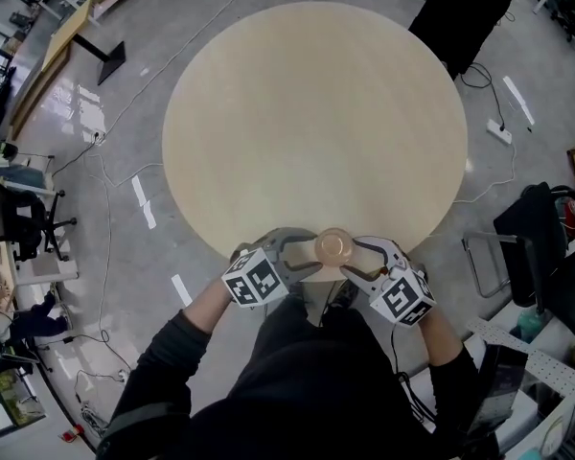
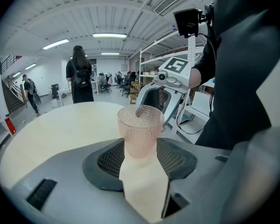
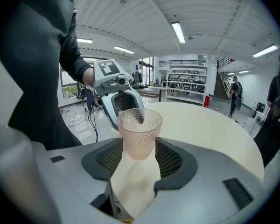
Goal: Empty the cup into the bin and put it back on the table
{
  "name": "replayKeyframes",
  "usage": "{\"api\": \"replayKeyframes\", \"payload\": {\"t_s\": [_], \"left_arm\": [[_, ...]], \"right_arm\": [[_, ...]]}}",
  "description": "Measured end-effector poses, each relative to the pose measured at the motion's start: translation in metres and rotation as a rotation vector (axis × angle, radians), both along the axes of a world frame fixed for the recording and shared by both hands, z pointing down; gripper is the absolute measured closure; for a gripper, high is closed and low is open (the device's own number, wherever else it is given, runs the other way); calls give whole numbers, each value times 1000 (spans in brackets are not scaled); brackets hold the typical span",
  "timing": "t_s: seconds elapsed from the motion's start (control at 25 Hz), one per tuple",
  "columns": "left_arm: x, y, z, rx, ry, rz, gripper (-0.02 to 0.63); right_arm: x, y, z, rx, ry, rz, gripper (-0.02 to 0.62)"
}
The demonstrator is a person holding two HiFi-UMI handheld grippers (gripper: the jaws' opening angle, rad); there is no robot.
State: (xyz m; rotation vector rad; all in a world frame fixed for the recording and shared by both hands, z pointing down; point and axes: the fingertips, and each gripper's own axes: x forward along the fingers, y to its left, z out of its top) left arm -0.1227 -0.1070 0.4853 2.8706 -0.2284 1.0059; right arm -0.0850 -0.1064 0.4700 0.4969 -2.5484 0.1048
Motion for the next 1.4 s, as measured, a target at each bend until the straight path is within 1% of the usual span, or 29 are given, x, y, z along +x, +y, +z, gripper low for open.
{"api": "replayKeyframes", "payload": {"t_s": [0.12, 0.28, 0.44, 0.64, 0.76, 0.96, 1.24, 1.4], "left_arm": [[19, 10, -8, 9, 12, 14, 377], [50, 28, -19, -2, 44, 49, 377], [90, 38, -37, -11, 107, 105, 377], [130, 50, -59, -40, 170, 215, 377], [149, 48, -68, -79, 217, 274, 377], [167, 52, -74, -148, 258, 404, 377], [176, 61, -81, -300, 328, 562, 377], [178, 71, -81, -410, 362, 601, 377]], "right_arm": [[19, 11, -8, 12, -13, 8, 373], [50, 30, -19, 5, -43, 26, 373], [88, 44, -34, 1, -94, 103, 373], [126, 59, -51, -12, -145, 233, 373], [144, 59, -60, -16, -186, 321, 374], [161, 69, -69, -5, -222, 487, 373], [167, 83, -81, -11, -332, 741, 374], [170, 98, -80, 2, -409, 846, 374]]}}
